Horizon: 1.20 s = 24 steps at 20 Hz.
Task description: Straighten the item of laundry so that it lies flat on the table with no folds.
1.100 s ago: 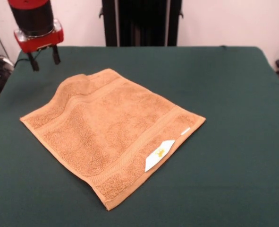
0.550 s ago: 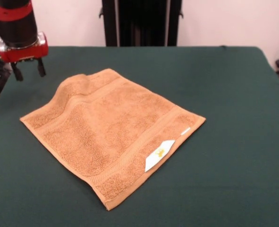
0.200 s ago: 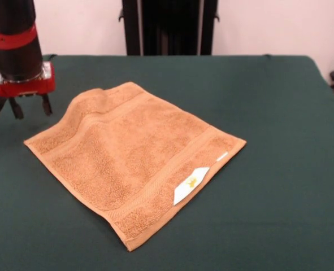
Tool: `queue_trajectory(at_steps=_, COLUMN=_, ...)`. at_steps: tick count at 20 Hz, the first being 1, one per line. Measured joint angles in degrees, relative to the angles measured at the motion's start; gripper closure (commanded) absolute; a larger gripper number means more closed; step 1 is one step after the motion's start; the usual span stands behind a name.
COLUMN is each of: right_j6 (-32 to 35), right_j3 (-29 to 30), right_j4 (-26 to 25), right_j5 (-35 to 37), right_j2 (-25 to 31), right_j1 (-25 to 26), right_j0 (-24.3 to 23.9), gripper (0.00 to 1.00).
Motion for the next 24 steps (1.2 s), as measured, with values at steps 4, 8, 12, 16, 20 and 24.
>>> queue_trajectory(at_steps=4, right_j6=2.04, right_j3=-1.61, right_j4=1.21, right_j5=0.61, right_j2=-1.0, right_j1=1.1, right_j0=1.15, gripper=0.0)
queue_trajectory(at_steps=8, right_j6=3.79, right_j3=-2.08, right_j4=2.7, right_j5=0.7, right_j2=-1.72, right_j1=1.48, right_j0=1.43, gripper=0.0)
queue_trajectory(at_steps=12, right_j6=5.09, right_j3=-2.09, right_j4=3.97, right_j5=0.68, right_j2=-1.93, right_j1=1.63, right_j0=1.42, gripper=0.0)
queue_trajectory(at_steps=16, right_j6=6.26, right_j3=-2.09, right_j4=4.59, right_j5=0.55, right_j2=-1.94, right_j1=1.69, right_j0=1.42, gripper=0.0)
queue_trajectory(at_steps=20, right_j6=7.25, right_j3=-2.04, right_j4=5.03, right_j5=0.11, right_j2=-1.96, right_j1=1.72, right_j0=1.44, gripper=0.0)
queue_trajectory(at_steps=24, right_j6=8.09, right_j3=-2.04, right_j4=5.07, right_j5=0.09, right_j2=-2.31, right_j1=1.72, right_j0=1.8, gripper=0.0)
